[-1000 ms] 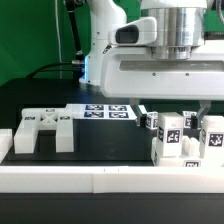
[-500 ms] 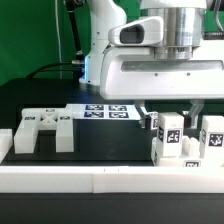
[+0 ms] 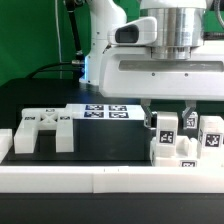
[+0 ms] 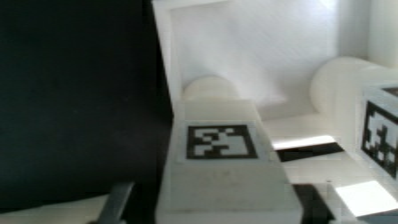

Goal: Assemble chair

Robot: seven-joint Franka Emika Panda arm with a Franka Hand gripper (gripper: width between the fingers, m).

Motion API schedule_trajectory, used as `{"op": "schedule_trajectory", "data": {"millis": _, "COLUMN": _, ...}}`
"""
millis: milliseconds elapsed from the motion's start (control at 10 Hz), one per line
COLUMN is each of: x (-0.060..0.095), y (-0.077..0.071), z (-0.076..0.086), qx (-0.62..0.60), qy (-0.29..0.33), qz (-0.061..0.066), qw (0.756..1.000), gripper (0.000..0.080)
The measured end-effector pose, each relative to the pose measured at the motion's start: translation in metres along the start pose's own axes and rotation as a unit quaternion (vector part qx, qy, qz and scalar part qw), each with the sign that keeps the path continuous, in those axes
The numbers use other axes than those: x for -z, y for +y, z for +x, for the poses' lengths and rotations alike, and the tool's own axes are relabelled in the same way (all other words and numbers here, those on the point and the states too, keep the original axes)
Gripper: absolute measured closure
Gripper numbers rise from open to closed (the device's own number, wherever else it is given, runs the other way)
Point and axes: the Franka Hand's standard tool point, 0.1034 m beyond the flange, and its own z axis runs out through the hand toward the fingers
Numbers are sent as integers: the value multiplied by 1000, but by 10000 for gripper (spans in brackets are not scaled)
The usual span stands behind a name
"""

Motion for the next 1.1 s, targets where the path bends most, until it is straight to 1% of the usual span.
{"op": "schedule_trajectory", "data": {"millis": 200, "x": 0, "y": 2, "z": 1, "qx": -115, "qy": 0, "qz": 0, "qw": 993, "gripper": 510}}
{"op": "schedule_trajectory", "data": {"millis": 300, "x": 0, "y": 2, "z": 0, "qx": -159, "qy": -1, "qz": 4, "qw": 987, "gripper": 510}}
{"op": "schedule_trajectory", "data": {"millis": 500, "x": -1, "y": 2, "z": -1, "qx": -251, "qy": -4, "qz": 7, "qw": 968, "gripper": 509}}
{"op": "schedule_trajectory", "data": {"millis": 800, "x": -2, "y": 1, "z": -2, "qx": -400, "qy": -10, "qz": 11, "qw": 916, "gripper": 509}}
{"op": "schedule_trajectory", "data": {"millis": 900, "x": -2, "y": 1, "z": -2, "qx": -425, "qy": -10, "qz": 11, "qw": 905, "gripper": 509}}
{"op": "schedule_trajectory", "data": {"millis": 1100, "x": -2, "y": 0, "z": -2, "qx": -492, "qy": -11, "qz": 11, "qw": 871, "gripper": 509}}
